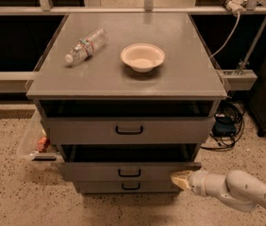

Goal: Close middle drawer

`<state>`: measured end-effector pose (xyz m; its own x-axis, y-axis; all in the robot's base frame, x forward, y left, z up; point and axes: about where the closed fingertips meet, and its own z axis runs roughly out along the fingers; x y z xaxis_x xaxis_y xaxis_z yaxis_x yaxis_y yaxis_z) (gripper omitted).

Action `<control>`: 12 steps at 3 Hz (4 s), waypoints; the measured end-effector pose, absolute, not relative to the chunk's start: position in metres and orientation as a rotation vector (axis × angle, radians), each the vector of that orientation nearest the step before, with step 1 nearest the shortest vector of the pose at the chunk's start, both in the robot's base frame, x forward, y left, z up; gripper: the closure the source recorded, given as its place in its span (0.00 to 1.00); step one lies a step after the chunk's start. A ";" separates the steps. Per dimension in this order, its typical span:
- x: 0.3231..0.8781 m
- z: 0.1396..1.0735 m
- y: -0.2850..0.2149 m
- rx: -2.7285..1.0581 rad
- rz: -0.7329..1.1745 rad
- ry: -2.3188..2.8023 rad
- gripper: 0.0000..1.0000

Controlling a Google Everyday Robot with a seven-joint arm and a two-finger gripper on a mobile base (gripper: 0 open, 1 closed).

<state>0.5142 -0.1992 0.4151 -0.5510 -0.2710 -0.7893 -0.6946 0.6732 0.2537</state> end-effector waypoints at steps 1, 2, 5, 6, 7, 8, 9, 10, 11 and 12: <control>0.536 0.416 -0.201 -0.738 0.603 2.074 1.00; 0.558 0.424 -0.202 -0.719 0.529 1.999 1.00; 0.577 0.434 -0.199 -0.689 0.503 1.932 1.00; 0.547 0.449 -0.216 -0.692 0.556 1.944 1.00; 0.489 0.480 -0.247 -0.703 0.596 1.993 0.82; 0.489 0.486 -0.245 -0.716 0.596 1.986 0.59; 0.489 0.486 -0.245 -0.716 0.596 1.986 0.36; 0.489 0.486 -0.245 -0.716 0.596 1.986 0.11; 0.490 0.486 -0.245 -0.716 0.596 1.986 0.00; 0.490 0.486 -0.245 -0.716 0.596 1.986 0.00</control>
Offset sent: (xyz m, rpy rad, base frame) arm 0.0729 -0.0069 0.0245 -0.0633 -0.3275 -0.1374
